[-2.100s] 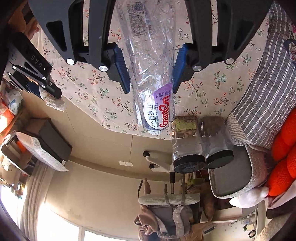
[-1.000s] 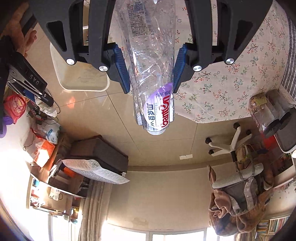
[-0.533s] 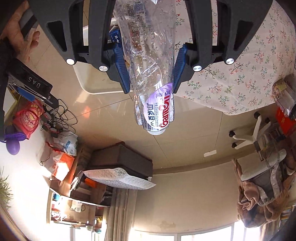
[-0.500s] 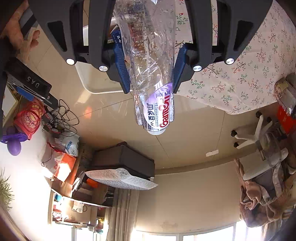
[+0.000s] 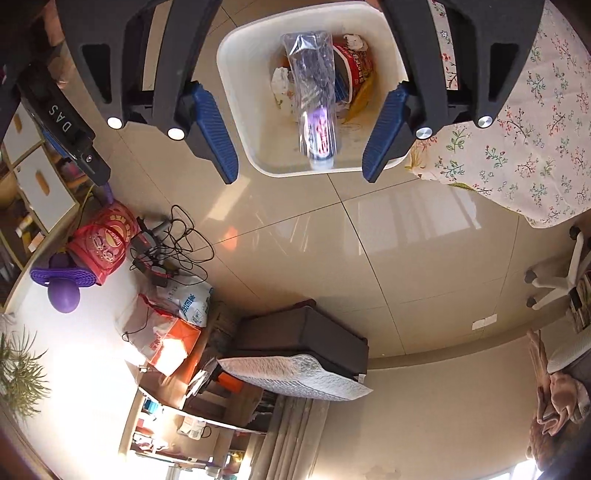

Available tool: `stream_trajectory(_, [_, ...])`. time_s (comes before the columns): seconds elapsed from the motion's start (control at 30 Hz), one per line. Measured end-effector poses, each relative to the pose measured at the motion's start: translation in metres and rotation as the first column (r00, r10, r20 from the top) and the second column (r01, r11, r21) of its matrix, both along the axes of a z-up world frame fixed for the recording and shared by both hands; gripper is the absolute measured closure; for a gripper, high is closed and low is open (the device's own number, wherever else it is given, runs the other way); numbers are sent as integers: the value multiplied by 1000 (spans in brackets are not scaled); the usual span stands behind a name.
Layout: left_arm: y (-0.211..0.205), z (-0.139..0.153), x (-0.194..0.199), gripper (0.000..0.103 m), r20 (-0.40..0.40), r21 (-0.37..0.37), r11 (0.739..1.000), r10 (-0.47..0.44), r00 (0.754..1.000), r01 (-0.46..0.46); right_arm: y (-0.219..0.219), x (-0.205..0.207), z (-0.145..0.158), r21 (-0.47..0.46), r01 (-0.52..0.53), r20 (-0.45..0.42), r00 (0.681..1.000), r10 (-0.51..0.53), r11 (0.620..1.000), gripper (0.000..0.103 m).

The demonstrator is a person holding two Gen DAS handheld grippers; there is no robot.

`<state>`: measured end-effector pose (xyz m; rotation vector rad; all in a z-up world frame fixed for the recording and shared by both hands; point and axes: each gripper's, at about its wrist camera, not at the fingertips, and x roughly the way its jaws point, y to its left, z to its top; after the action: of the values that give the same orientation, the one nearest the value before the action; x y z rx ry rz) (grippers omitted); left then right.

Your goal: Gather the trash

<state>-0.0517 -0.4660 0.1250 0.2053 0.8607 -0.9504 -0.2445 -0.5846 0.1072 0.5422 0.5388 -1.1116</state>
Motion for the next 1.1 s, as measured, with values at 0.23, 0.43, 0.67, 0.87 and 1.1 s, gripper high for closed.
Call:
stream_trajectory(0.23, [23,12,-11,11,122,22,999,46,992,-49,32,5,20,-95,-39,25,999,41,995,7])
stream_trajectory(0.43, [79,34,-15,7,259,-19,988,153,954,-153,78,10,39,-178,-86,51,994,96,980,7])
stream_trajectory(0.67, [149,54,-29,7,353,-71,967,252,901,-243,154,11,48,-272,-212,123,960,252,939,7])
stream_trajectory(0.87, [214,55,-28,6,380,-87,926,371,847,-367,197,24,43,-244,-291,127,936,328,925,7])
stream_trajectory(1.1, [269,45,-24,6,338,-44,888,445,830,-458,234,45,33,-212,-385,74,910,408,898,7])
